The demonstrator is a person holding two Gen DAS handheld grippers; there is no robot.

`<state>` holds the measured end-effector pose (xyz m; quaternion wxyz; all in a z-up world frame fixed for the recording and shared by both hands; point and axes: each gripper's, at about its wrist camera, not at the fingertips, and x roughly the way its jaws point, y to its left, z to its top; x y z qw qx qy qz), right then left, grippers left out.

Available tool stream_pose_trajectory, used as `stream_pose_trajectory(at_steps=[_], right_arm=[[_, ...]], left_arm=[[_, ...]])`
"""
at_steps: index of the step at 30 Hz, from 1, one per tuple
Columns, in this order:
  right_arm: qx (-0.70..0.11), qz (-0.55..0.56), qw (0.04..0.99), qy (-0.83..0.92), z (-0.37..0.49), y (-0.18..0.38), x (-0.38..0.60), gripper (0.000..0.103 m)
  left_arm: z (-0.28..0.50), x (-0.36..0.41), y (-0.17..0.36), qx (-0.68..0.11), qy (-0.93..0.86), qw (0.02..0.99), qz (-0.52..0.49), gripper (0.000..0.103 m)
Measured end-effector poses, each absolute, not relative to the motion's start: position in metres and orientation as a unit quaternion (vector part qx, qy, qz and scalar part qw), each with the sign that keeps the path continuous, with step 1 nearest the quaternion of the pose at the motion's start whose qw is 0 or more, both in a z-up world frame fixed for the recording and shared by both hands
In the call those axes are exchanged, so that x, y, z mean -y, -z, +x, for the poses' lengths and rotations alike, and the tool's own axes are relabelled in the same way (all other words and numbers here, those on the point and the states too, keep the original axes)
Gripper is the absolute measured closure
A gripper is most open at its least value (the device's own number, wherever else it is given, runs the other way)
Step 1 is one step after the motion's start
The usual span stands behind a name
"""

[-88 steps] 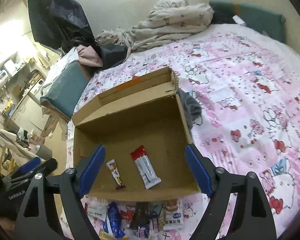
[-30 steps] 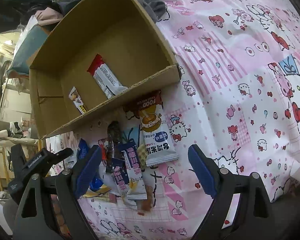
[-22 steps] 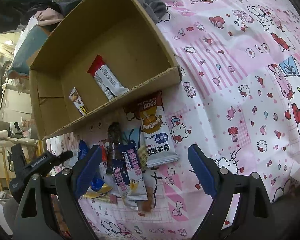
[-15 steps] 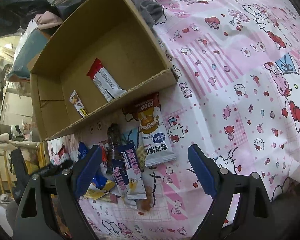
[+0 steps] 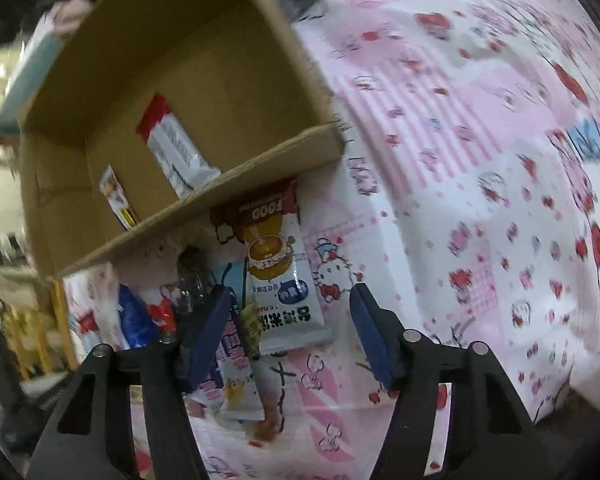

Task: Organize snacks
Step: 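Grasp a red-and-white bar with the left tool while the right tool grasps a rice cake packet, then lower both snacks into the box and open both tools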

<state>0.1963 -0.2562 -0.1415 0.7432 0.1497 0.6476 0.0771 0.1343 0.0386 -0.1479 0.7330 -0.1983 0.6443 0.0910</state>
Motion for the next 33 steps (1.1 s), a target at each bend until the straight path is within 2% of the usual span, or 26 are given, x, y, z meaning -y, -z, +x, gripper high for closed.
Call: stream_pose_trajectory(at_steps=[5,7,9,15,24,33], right_arm=[[-0.651,0.128,0.745,-0.072,0.208,0.157,0.244,0.039],[-0.65,0.105,0.75,-0.07,0.21,0.16,0.238,0.045],[-0.645,0.093,0.754,-0.08,0.21,0.157,0.234,0.068],[-0.638,0.11,0.756,-0.091,0.194,0.144,0.235,0.068],[-0.627,0.176,0.745,-0.144,0.158,0.11,0.243,0.068],[-0.582,0.225,0.752,-0.213,0.136,0.077,0.253,0.068]], left_arm=[[0.134,-0.029,0.147,-0.64,-0.086,0.742,-0.18,0.074],[0.13,-0.03,0.144,-0.64,-0.089,0.743,-0.178,0.074],[0.128,-0.033,0.144,-0.639,-0.091,0.741,-0.183,0.074],[0.126,-0.03,0.136,-0.635,-0.07,0.745,-0.191,0.074],[0.115,-0.025,0.11,-0.628,-0.046,0.766,-0.133,0.074],[0.107,-0.042,0.058,-0.587,-0.045,0.801,-0.111,0.074]])
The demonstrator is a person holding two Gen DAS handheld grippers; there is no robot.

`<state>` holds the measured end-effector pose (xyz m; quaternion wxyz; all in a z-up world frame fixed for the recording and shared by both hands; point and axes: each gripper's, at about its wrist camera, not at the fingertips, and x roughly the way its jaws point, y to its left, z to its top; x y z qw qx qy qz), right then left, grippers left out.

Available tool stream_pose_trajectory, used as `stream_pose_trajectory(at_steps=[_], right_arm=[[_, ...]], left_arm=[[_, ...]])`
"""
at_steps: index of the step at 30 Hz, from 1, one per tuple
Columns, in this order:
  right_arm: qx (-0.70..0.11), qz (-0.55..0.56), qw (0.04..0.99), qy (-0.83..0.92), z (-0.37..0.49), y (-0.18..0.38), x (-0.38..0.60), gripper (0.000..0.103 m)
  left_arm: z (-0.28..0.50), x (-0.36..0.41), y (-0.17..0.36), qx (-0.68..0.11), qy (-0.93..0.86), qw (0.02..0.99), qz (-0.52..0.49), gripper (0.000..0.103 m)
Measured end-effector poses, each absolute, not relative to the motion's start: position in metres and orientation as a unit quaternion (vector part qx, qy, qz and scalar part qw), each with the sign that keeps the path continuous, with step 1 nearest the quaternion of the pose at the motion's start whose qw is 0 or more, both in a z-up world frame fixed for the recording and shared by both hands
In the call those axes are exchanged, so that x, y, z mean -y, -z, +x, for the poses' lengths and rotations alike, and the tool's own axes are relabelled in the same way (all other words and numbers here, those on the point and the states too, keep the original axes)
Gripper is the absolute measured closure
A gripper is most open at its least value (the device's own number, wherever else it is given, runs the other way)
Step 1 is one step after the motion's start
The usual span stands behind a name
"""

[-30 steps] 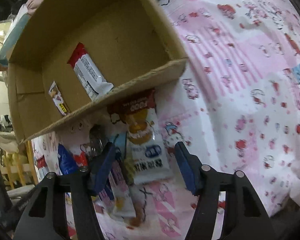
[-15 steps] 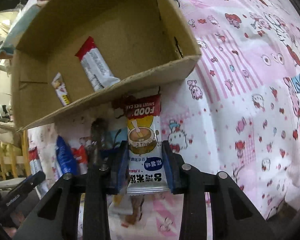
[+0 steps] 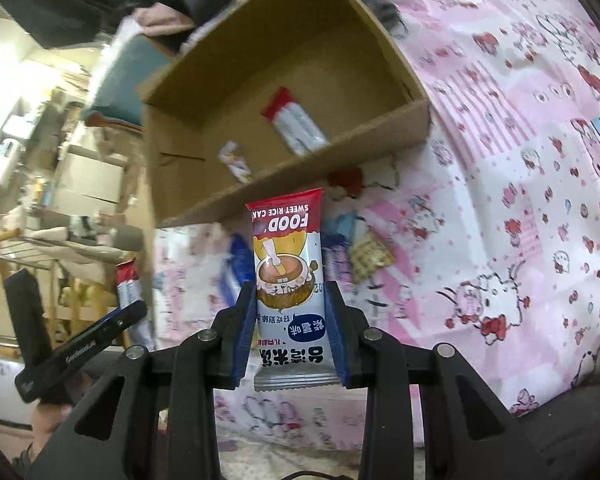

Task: Organize snacks
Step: 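Lower both snacks into the box and open both tools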

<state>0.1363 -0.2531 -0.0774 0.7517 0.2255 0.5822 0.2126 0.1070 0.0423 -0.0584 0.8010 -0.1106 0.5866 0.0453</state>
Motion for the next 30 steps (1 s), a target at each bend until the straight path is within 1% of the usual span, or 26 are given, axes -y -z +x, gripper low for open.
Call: stream_pose_trajectory(at_steps=[6,9,12,20,24,27,30], right_arm=[[-0.513,0.215,0.798,-0.233,0.137,0.04,0.258,0.068],[-0.472,0.207,0.821,-0.245,0.146,0.018,0.262,0.068],[-0.444,0.206,0.836,-0.249,0.157,0.009,0.262,0.068],[-0.452,0.203,0.837,-0.232,0.195,0.008,0.26,0.068],[-0.456,0.197,0.841,-0.216,0.227,0.008,0.255,0.068],[-0.456,0.171,0.851,-0.198,0.249,0.012,0.252,0.068],[-0.439,0.156,0.861,-0.202,0.256,0.021,0.251,0.068]], left_arm=[[0.132,-0.034,0.028,-0.556,-0.039,0.823,-0.111,0.074],[0.148,-0.021,0.009,-0.534,-0.026,0.841,-0.089,0.074],[0.164,-0.008,-0.003,-0.51,-0.014,0.858,-0.062,0.074],[0.209,0.007,-0.006,-0.487,0.024,0.871,-0.059,0.074],[0.229,0.005,0.003,-0.48,0.025,0.875,-0.063,0.074],[0.239,0.001,0.013,-0.469,0.037,0.88,-0.064,0.074],[0.247,-0.005,0.027,-0.464,0.03,0.882,-0.07,0.074]])
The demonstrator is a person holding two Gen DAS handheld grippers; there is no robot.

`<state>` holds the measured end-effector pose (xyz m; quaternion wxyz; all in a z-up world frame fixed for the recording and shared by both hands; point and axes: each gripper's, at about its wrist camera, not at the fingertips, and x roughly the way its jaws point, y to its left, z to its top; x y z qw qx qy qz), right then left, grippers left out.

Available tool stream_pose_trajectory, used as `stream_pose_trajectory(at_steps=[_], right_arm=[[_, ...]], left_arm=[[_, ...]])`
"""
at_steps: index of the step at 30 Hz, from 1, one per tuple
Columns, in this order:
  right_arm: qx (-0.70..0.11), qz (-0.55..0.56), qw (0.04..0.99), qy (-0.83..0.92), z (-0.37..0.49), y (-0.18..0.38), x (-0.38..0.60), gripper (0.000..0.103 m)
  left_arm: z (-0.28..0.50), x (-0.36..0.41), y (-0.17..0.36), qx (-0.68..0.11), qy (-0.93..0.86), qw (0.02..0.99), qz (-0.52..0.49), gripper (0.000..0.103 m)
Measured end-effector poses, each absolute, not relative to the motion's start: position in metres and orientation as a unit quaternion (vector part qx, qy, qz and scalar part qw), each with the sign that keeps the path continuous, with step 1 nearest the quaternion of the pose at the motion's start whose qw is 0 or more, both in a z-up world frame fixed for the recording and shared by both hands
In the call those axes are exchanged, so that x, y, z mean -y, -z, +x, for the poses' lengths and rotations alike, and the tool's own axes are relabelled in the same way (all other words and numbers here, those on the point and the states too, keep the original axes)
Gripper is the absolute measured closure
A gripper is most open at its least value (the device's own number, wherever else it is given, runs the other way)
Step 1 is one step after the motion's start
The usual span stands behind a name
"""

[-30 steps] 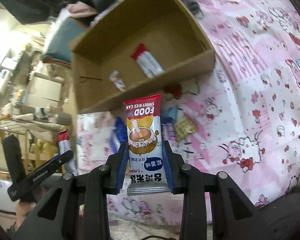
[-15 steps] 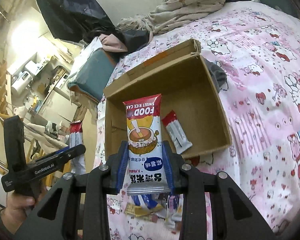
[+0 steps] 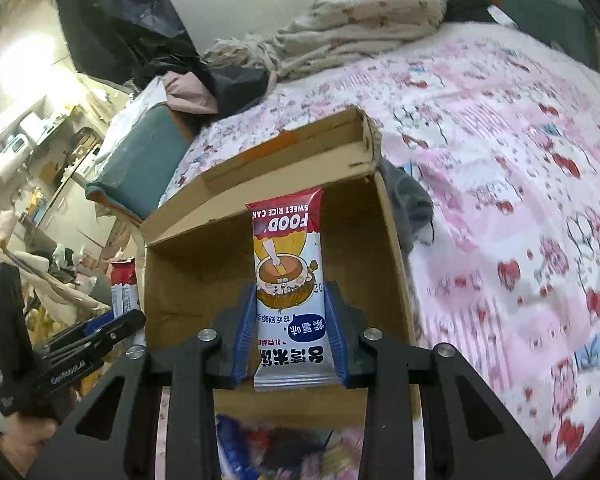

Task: Organize snacks
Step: 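Lower both snacks into the box and open both tools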

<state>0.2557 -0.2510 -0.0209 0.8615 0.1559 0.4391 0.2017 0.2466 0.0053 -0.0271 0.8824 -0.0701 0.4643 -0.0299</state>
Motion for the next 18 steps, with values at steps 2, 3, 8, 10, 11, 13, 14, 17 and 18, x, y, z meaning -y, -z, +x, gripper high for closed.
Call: stream_pose_trajectory(at_steps=[2,3,8,10,11,13,14,17,18], right_arm=[[-0.445,0.152,0.859,-0.201,0.256,0.034,0.25,0.068],[-0.453,0.154,0.856,-0.195,0.256,0.043,0.25,0.068],[-0.483,0.141,0.843,-0.188,0.265,0.064,0.241,0.068],[-0.489,0.137,0.841,-0.188,0.268,0.068,0.238,0.068],[-0.491,0.136,0.84,-0.187,0.269,0.07,0.238,0.068],[-0.494,0.132,0.84,-0.181,0.269,0.077,0.239,0.068],[-0.497,0.131,0.839,-0.178,0.27,0.081,0.24,0.068],[-0.498,0.126,0.84,-0.176,0.27,0.084,0.241,0.068],[-0.497,0.126,0.84,-0.177,0.27,0.083,0.24,0.068]], left_arm=[[0.255,-0.011,0.039,-0.469,0.024,0.879,-0.085,0.074],[0.258,-0.014,0.044,-0.472,0.024,0.876,-0.097,0.074],[0.265,-0.012,0.055,-0.476,0.014,0.875,-0.093,0.074],[0.265,-0.01,0.058,-0.479,0.018,0.872,-0.098,0.074],[0.265,-0.009,0.06,-0.48,0.024,0.871,-0.1,0.074],[0.266,-0.008,0.063,-0.482,0.038,0.87,-0.098,0.074],[0.266,-0.006,0.064,-0.482,0.035,0.871,-0.086,0.074],[0.266,-0.004,0.066,-0.482,0.031,0.872,-0.075,0.074],[0.267,-0.004,0.066,-0.484,0.031,0.871,-0.078,0.074]])
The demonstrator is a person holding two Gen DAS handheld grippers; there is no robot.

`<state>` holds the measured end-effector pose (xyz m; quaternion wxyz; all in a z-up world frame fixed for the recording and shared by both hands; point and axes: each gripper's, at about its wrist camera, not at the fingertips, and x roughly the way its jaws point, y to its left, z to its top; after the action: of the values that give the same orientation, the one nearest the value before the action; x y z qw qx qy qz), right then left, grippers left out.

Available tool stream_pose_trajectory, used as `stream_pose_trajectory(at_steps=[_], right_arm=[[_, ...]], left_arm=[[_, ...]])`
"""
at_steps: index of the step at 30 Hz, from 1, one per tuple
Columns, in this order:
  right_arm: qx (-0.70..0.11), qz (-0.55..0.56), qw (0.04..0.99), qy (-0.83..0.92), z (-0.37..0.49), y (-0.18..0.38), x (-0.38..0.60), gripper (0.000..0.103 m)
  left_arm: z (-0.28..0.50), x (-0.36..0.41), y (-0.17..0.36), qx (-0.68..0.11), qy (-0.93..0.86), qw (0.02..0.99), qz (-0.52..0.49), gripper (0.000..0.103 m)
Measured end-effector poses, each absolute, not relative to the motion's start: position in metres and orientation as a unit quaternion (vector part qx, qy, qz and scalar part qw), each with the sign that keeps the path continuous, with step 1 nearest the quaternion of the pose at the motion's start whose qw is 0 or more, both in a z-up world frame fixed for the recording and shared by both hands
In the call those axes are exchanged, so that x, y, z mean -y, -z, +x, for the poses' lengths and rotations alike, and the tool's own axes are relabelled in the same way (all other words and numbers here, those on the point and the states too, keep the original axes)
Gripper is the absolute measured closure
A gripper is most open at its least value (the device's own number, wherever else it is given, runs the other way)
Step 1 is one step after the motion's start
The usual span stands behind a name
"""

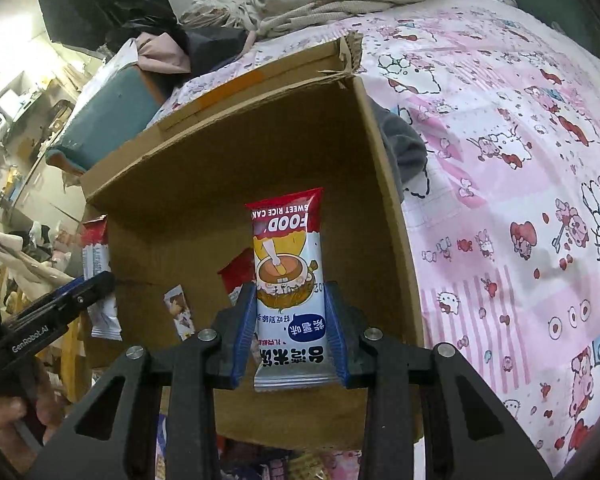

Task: Organize snacks
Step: 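Lower both snacks into the box and open both tools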

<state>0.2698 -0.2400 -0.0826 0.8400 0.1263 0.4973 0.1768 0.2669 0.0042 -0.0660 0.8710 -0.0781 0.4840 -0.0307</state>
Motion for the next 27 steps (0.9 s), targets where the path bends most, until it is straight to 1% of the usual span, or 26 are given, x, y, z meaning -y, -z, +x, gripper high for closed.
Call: stream_pose_trajectory(at_steps=[11,12,14,16,17,18,19,21,23,27], right_arm=[[-0.494,0.135,0.837,-0.195,0.27,0.074,0.234,0.068],[-0.492,0.132,0.838,-0.197,0.269,0.073,0.233,0.066],[-0.488,0.127,0.84,-0.199,0.267,0.072,0.23,0.065],[-0.489,0.128,0.838,-0.204,0.268,0.071,0.229,0.065],[-0.489,0.13,0.838,-0.206,0.268,0.071,0.229,0.065],[-0.489,0.133,0.837,-0.207,0.268,0.071,0.229,0.065],[-0.49,0.137,0.835,-0.209,0.268,0.071,0.229,0.063],[-0.486,0.143,0.837,-0.209,0.267,0.069,0.23,0.04],[-0.473,0.142,0.844,-0.21,0.266,0.064,0.231,0.038],[-0.466,0.14,0.848,-0.21,0.267,0.059,0.232,0.033]], left_arm=[[0.267,0.001,0.068,-0.486,0.027,0.87,-0.077,0.073],[0.267,0.002,0.068,-0.486,0.028,0.87,-0.076,0.073],[0.267,0.005,0.067,-0.484,0.028,0.872,-0.069,0.073],[0.267,0.008,0.066,-0.482,0.028,0.874,-0.06,0.068],[0.266,0.009,0.065,-0.481,0.029,0.874,-0.058,0.059],[0.266,0.009,0.064,-0.48,0.027,0.875,-0.055,0.048],[0.264,0.01,0.063,-0.477,0.024,0.877,-0.051,0.043],[0.263,0.01,0.061,-0.474,0.025,0.879,-0.05,0.022],[0.262,0.01,0.058,-0.472,0.025,0.88,-0.051,0.016],[0.261,0.008,0.054,-0.464,0.021,0.884,-0.053,0.016]])
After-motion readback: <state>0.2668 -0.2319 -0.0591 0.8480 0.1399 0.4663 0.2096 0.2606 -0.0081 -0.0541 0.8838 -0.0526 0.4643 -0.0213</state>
